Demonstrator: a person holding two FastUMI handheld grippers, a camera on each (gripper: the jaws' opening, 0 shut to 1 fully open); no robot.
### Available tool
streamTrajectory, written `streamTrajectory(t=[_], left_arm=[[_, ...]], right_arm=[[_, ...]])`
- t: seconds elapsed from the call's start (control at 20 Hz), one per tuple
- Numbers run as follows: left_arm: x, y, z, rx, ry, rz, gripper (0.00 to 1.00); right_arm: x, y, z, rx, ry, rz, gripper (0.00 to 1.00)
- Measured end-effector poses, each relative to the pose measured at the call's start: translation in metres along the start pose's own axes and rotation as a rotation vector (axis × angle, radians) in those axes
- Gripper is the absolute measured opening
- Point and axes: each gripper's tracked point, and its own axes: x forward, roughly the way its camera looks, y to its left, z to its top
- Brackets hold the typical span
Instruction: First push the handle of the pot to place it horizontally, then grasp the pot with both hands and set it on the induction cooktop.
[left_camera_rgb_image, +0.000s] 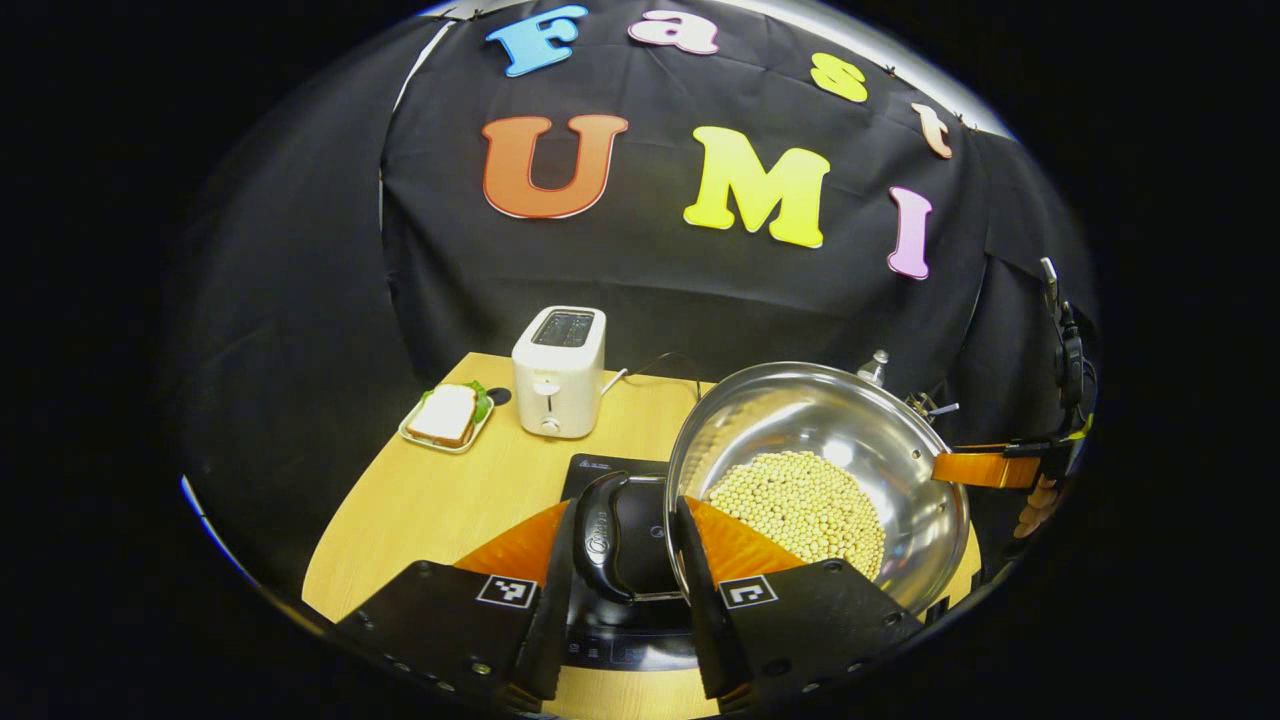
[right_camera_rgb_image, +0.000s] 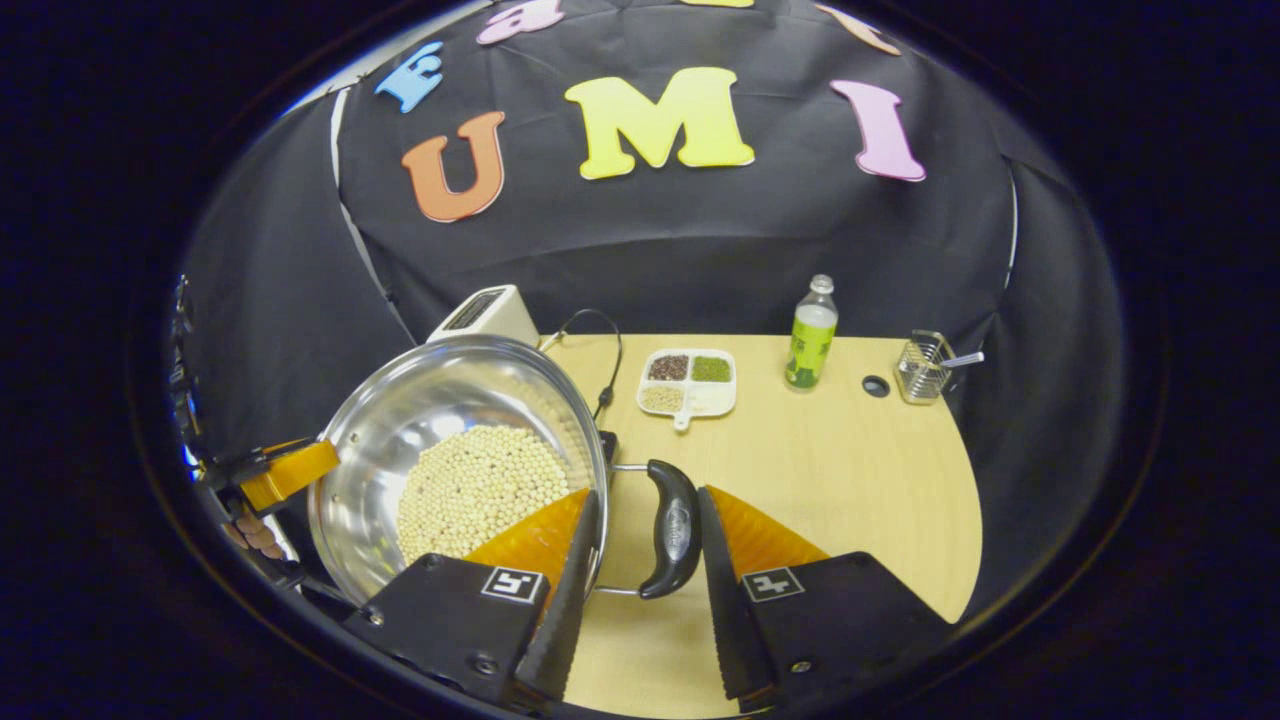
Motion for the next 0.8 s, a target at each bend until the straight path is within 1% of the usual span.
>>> streamTrajectory(t=[0.25, 0.4, 0.55, 0.8], left_arm=[[0.029, 0.023, -0.017, -0.045, 0.033, 0.023, 0.51], [0.043, 0.04, -0.027, -0.05, 0.051, 0.038, 0.51], [0.06, 0.054, -0.038, -0.06, 0.078, 0.058, 0.52], [0.091, 0.07, -0.049, -0.073, 0.11, 0.071, 0.51]], right_arm=[[0.036, 0.016, -0.007, -0.019, 0.007, -0.005, 0.58], [0.064, 0.025, -0.015, -0.024, 0.03, 0.005, 0.59], [0.09, 0.031, -0.024, -0.019, 0.057, 0.017, 0.58], [0.128, 0.037, -0.032, -0.007, 0.075, 0.014, 0.58]])
